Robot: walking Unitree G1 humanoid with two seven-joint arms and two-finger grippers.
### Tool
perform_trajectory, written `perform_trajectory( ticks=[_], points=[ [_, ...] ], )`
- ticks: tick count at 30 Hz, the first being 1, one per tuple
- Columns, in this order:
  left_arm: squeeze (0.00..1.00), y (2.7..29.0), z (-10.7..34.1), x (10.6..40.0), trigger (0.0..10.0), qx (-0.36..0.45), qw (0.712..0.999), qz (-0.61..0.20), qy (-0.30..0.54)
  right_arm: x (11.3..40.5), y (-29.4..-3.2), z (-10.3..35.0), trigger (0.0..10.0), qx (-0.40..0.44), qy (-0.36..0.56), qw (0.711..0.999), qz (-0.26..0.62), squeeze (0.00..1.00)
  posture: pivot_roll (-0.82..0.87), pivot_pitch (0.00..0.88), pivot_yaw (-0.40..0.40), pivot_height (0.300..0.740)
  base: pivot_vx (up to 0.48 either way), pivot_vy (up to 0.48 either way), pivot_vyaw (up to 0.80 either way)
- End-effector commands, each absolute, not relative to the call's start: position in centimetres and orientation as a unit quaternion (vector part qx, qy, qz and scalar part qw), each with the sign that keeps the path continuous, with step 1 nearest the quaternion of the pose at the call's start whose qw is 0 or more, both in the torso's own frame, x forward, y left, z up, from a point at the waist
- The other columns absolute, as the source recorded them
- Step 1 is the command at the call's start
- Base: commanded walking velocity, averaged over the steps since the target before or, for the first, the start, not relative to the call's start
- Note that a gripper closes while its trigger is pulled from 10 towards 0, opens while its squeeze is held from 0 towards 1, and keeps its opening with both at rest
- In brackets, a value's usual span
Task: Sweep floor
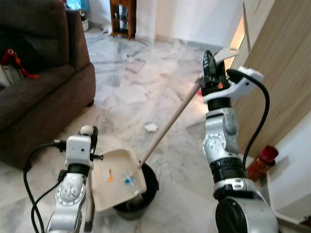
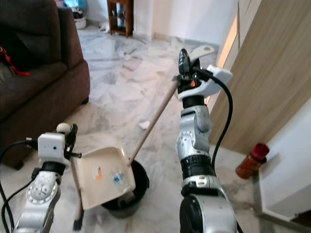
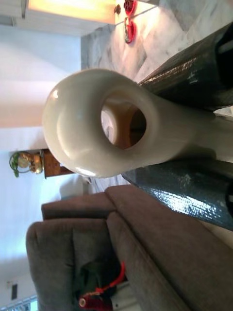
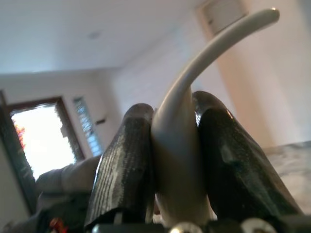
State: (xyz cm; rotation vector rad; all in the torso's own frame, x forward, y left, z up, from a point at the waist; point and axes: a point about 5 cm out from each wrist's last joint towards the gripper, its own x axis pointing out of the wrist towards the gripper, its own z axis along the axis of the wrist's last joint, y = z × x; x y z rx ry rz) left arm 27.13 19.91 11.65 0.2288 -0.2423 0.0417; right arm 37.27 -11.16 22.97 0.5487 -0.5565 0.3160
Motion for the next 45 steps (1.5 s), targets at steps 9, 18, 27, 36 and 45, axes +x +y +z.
perform_trajectory(
  ticks=[9, 18, 27, 36, 45],
  points=[
    [0.00, 19.2, 13.0, 27.4, 10.0, 0.112, 0.981, 0.012, -0.156, 37.2, -11.1, 24.5, 10.0, 0.301, -0.296, 0.894, 0.151, 0.00, 0.14, 0.000, -0.070, 0.740, 0.292, 0.000, 0.00],
    [0.00, 19.2, 13.1, 27.3, 10.0, 0.111, 0.981, 0.010, -0.161, 37.2, -11.0, 24.6, 10.0, 0.298, -0.299, 0.894, 0.151, 0.00, 0.14, 0.000, -0.072, 0.740, 0.121, 0.000, 0.00],
    [0.00, 18.8, 12.9, 27.2, 10.0, 0.120, 0.980, -0.006, -0.158, 36.8, -10.0, 25.2, 10.0, 0.236, -0.322, 0.900, 0.176, 0.00, 0.14, 0.000, -0.071, 0.740, 0.000, 0.000, 0.00],
    [0.00, 18.8, 12.6, 26.9, 10.0, 0.126, 0.980, -0.016, -0.152, 36.2, -8.8, 25.6, 10.0, 0.197, -0.345, 0.896, 0.196, 0.00, 0.14, 0.000, -0.071, 0.740, 0.000, 0.000, 0.00],
    [0.00, 19.0, 12.6, 26.8, 10.0, 0.140, 0.979, -0.028, -0.148, 35.1, -6.7, 26.2, 10.0, 0.161, -0.376, 0.878, 0.250, 0.00, 0.14, 0.000, -0.075, 0.740, 0.000, 0.000, 0.00]
  ],
)
